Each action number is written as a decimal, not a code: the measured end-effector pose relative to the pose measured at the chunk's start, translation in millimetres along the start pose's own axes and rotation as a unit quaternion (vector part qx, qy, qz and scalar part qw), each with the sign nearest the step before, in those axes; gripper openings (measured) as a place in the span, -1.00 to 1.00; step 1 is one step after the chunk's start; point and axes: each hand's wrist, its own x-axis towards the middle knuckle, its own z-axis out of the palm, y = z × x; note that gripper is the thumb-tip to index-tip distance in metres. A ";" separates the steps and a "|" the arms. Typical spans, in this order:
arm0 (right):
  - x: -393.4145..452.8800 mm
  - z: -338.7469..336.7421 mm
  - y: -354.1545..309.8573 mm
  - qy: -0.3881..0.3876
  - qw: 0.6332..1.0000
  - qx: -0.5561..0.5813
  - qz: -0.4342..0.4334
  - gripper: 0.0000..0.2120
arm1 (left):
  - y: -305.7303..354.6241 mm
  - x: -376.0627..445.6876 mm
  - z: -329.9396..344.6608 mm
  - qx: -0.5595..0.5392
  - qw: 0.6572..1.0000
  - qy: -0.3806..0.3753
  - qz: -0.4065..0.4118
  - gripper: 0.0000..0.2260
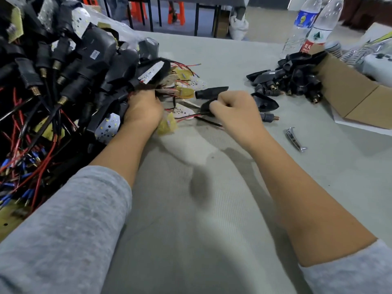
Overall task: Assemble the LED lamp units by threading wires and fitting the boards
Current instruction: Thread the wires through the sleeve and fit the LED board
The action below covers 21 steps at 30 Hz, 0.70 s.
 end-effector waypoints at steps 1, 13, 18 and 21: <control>0.6 -4.5 2.4 0.020 0.999 0.030 0.014 -0.62 | 2.1 -1.7 -0.9 0.012 1.000 -0.022 0.002 -0.62; 2.4 -36.3 30.4 0.049 0.892 0.380 0.241 -0.76 | 43.7 -27.9 -3.7 0.159 0.970 -0.173 0.054 -0.71; -6.2 -30.3 39.3 0.038 0.878 0.412 0.240 -0.76 | 41.2 -21.0 -18.2 0.086 0.985 -0.083 0.122 -0.74; -8.0 -30.6 41.5 0.046 0.873 0.428 0.229 -0.78 | 30.7 -18.0 -25.3 -0.045 0.984 0.000 0.170 -0.74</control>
